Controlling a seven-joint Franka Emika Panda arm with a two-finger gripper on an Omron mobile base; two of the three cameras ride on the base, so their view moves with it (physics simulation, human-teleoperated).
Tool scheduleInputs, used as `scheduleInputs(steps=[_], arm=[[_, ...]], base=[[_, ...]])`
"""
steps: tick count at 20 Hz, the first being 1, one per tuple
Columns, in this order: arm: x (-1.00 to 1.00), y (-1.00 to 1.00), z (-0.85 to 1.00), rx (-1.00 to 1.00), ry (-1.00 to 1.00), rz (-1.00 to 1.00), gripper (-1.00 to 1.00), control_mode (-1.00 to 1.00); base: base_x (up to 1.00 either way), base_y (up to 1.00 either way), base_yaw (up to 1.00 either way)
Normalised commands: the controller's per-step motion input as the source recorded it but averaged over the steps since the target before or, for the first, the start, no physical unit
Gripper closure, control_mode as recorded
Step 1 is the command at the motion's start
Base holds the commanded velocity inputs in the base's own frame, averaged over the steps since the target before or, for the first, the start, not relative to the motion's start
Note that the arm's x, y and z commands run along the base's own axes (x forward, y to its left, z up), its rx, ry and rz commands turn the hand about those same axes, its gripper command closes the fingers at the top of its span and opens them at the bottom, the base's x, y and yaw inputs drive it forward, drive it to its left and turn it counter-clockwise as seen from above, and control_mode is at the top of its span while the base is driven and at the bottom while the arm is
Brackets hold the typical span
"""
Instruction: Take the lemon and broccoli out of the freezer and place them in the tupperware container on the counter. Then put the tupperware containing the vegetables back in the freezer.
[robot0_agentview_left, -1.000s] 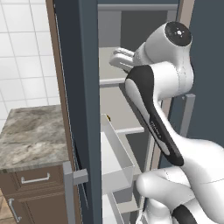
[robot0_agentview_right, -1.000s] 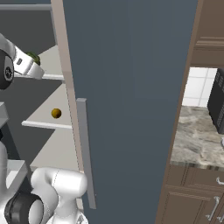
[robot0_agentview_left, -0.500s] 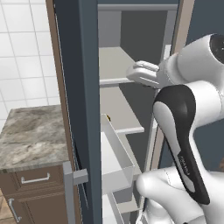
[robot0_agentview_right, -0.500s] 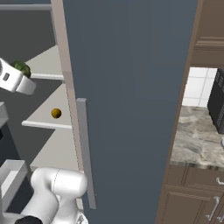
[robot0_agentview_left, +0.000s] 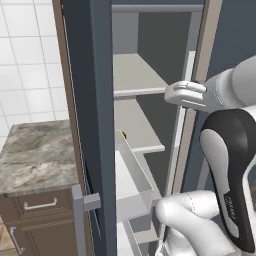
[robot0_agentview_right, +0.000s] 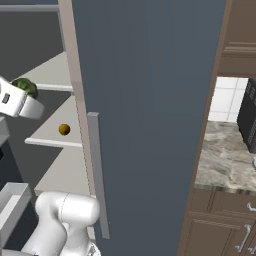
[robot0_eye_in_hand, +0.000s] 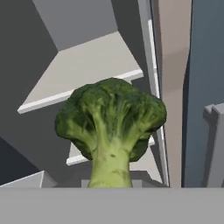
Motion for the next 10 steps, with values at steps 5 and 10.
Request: scheduleInputs(steps=[5, 10], arm=[[-0.21, -0.15, -0.03, -0.06, 0.07, 0.00, 1.00, -1.00], [-0.03, -0.07, -0.16, -0.06, 0.12, 0.00, 1.00, -1.00]], base=[[0.00, 0.00, 0.00], [0.00, 0.00, 0.00]])
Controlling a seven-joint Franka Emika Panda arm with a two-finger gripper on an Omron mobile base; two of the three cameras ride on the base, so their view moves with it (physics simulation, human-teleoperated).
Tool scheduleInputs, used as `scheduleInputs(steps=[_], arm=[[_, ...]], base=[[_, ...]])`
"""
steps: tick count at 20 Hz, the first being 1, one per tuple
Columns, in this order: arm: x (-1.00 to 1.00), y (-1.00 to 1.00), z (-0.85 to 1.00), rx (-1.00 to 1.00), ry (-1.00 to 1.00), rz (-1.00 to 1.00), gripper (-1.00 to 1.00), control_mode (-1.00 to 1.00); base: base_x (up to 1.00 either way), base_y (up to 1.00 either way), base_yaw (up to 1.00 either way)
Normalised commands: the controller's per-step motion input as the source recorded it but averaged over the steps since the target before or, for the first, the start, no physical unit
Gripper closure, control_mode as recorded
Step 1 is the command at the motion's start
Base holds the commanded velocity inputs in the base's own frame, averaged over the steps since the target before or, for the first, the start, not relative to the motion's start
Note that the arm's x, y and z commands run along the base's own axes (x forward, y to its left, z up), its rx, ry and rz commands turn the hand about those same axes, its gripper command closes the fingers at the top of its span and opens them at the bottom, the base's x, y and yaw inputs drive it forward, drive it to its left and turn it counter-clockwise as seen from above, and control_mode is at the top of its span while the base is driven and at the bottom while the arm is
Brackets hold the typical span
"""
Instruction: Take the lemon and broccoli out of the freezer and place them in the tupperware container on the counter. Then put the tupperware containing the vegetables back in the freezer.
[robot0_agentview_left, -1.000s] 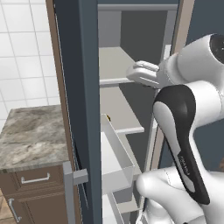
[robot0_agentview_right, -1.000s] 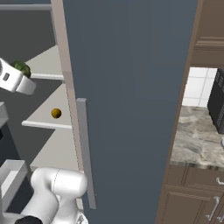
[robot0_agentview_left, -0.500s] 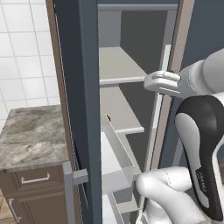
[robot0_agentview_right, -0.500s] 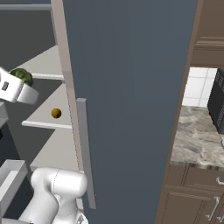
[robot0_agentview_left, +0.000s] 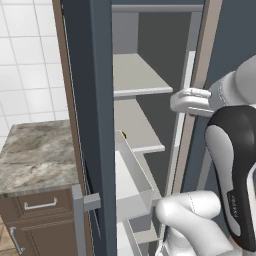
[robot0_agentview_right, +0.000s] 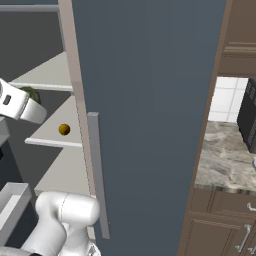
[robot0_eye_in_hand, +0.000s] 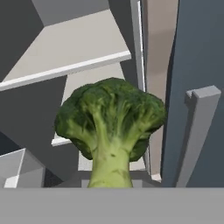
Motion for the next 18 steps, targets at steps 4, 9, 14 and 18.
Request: scheduleInputs(steps=[4, 9, 14, 18], arm=[[-0.29, 0.00, -0.06, -0.05, 0.05, 0.00, 1.00, -1.00], [0.00, 0.00, 0.00, 0.00, 0.00, 0.00, 1.00, 1.00], [0.00, 0.00, 0.00, 0.00, 0.00, 0.00, 1.00, 1.00], [0.00, 0.00, 0.00, 0.00, 0.00, 0.00, 1.00, 1.00]], base=[[0.00, 0.00, 0.00], [-0.98, -0.01, -0.02], [-0.88, -0.43, -0.06], [-0.14, -0.94, -0.06]])
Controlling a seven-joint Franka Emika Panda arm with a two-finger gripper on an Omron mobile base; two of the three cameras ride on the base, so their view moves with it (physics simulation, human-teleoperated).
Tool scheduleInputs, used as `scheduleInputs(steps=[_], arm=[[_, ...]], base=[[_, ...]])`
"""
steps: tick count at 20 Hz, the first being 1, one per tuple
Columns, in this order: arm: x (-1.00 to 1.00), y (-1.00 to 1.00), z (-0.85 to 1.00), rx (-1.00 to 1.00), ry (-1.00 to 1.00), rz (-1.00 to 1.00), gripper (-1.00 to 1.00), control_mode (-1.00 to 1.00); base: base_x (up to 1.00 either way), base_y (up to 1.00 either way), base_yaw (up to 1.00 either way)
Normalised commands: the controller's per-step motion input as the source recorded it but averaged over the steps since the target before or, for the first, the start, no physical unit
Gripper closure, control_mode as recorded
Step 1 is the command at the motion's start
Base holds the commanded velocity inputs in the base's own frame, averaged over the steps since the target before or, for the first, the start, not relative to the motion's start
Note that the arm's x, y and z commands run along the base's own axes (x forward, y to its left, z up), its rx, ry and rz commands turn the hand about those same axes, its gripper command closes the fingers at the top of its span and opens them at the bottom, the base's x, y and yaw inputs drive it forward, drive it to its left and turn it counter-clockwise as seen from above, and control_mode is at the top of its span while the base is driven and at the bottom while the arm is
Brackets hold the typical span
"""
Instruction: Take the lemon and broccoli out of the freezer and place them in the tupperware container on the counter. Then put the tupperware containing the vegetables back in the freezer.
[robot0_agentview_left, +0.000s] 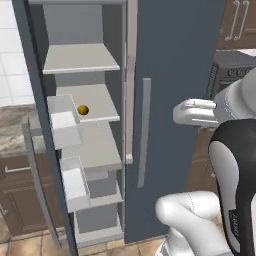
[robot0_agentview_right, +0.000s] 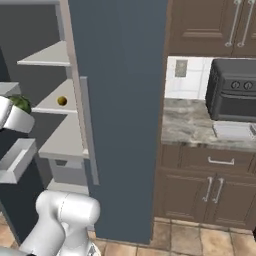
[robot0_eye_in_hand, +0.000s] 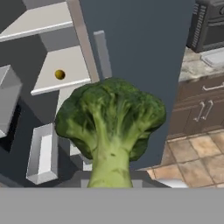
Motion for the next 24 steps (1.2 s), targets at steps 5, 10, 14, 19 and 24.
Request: scheduleInputs(steps=[5, 10, 14, 19, 24], arm=[[0.00, 0.00, 0.00, 0.00, 0.00, 0.00, 1.00, 1.00], [0.00, 0.00, 0.00, 0.00, 0.00, 0.00, 1.00, 1.00], [0.00, 0.00, 0.00, 0.00, 0.00, 0.00, 1.00, 1.00], [0.00, 0.00, 0.00, 0.00, 0.00, 0.00, 1.00, 1.00], [0.00, 0.00, 0.00, 0.00, 0.00, 0.00, 1.00, 1.00]], base=[[0.02, -1.00, -0.04], [0.06, -1.00, -0.03], [0.16, -1.00, -0.01], [0.43, -1.00, 0.00], [0.58, -0.86, 0.00]])
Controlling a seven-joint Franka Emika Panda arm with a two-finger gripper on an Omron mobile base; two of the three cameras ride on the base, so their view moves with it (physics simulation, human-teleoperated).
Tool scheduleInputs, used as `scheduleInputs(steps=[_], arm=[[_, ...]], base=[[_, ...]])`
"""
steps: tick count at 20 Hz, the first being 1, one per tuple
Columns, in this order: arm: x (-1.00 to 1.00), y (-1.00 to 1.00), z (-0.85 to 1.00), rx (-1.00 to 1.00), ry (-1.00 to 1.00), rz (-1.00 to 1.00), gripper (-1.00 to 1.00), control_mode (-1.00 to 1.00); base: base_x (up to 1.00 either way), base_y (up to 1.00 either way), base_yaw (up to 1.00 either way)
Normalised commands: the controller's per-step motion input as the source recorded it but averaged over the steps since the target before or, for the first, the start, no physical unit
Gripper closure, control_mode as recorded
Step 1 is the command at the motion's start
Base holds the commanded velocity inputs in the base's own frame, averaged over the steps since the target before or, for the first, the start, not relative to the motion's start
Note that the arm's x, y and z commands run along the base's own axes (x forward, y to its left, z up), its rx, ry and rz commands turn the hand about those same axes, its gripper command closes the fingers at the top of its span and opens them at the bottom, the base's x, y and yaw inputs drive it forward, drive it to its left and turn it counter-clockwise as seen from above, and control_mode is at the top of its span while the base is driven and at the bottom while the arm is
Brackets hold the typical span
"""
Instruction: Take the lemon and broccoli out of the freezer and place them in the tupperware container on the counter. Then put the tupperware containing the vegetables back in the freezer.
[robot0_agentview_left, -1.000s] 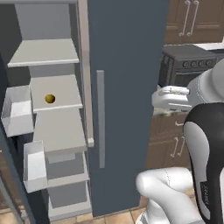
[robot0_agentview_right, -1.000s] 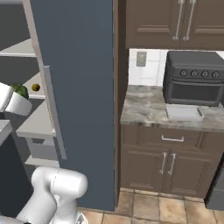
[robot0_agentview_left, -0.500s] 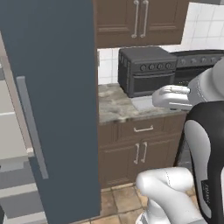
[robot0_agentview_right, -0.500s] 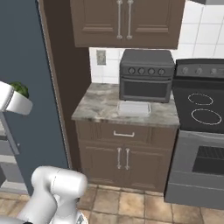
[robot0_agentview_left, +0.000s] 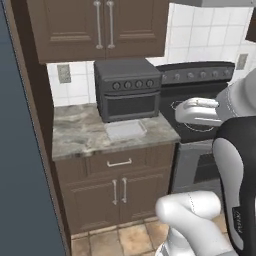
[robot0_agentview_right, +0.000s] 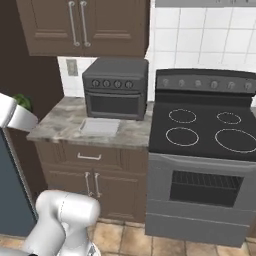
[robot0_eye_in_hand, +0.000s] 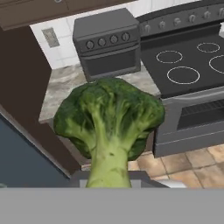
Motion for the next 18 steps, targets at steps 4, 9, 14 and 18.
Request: scheduleInputs(steps=[4, 9, 14, 18], arm=[[0.00, 0.00, 0.00, 0.00, 0.00, 0.00, 1.00, 1.00], [0.00, 0.00, 0.00, 0.00, 0.00, 0.00, 1.00, 1.00], [0.00, 0.00, 0.00, 0.00, 0.00, 0.00, 1.00, 1.00], [0.12, 0.00, -0.11, 0.00, 0.01, 0.01, 1.00, -1.00]], base=[[0.76, -0.54, 0.00], [0.82, -0.12, 0.03], [0.65, 0.00, 0.04], [0.40, 0.00, 0.03]])
